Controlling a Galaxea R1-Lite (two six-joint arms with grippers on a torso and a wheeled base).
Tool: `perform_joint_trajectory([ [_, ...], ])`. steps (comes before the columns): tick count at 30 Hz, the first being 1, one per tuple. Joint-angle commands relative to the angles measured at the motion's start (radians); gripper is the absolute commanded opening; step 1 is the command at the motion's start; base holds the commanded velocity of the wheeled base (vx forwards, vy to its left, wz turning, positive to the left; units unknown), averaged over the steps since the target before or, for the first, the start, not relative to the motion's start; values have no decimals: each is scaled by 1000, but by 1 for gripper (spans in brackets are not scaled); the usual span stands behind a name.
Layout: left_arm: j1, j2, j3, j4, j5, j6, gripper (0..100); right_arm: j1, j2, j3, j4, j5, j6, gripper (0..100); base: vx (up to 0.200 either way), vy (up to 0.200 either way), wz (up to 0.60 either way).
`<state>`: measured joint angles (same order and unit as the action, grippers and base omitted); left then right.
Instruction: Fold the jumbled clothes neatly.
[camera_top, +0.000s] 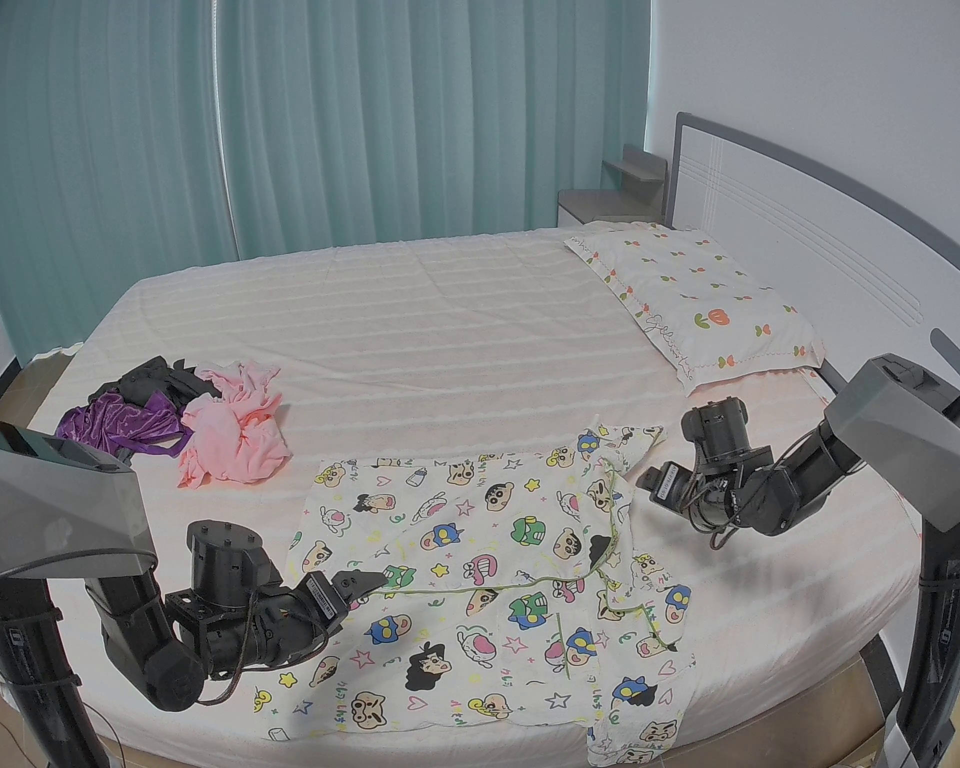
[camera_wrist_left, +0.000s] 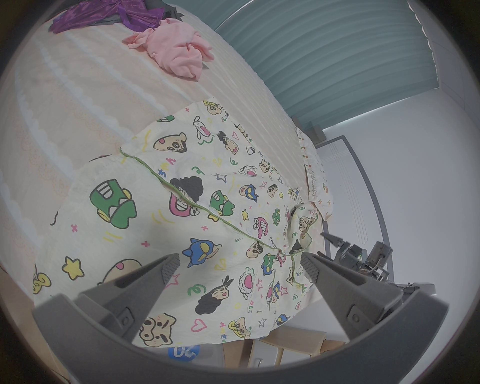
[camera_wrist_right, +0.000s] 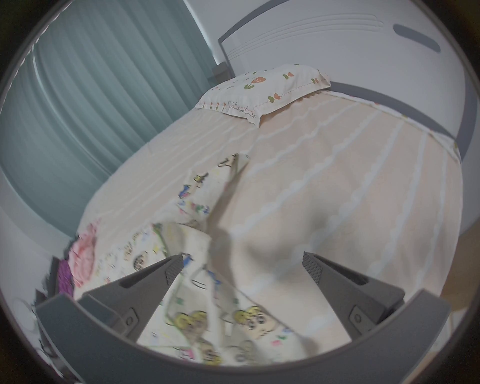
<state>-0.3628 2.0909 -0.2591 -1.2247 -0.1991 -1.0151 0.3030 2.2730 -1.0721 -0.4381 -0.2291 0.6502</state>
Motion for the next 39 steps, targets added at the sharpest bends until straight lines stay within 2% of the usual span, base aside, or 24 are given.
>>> perform_joint_trajectory([
  [1,18,1,-2,1,0,-2,100,-56,20,89,-45,1,-81,100,0,0,0],
  [9,30,3,0,1,-2,-3,100,-38,66,87,-60,-6,-218,100,0,0,0],
  [10,30,3,1,-1,0,-3,100,-12,88,70,-64,-29,-259,100,0,0,0],
  [11,30,3,1,-1,0,-3,100,-12,88,70,-64,-29,-259,100,0,0,0],
  [12,31,3,3,1,0,-3,100,24,108,61,-64,-64,-282,100,0,0,0],
  [15,38,12,3,-1,-2,-3,100,67,142,32,-64,-99,-313,100,0,0,0],
  [22,38,18,1,1,0,-2,100,130,155,-28,-48,-147,-354,100,0,0,0],
  [29,38,23,1,-1,0,0,100,186,181,-52,-45,-159,-354,100,0,0,0],
  [39,38,25,0,1,0,0,100,202,214,-58,-47,-173,-353,100,0,0,0],
])
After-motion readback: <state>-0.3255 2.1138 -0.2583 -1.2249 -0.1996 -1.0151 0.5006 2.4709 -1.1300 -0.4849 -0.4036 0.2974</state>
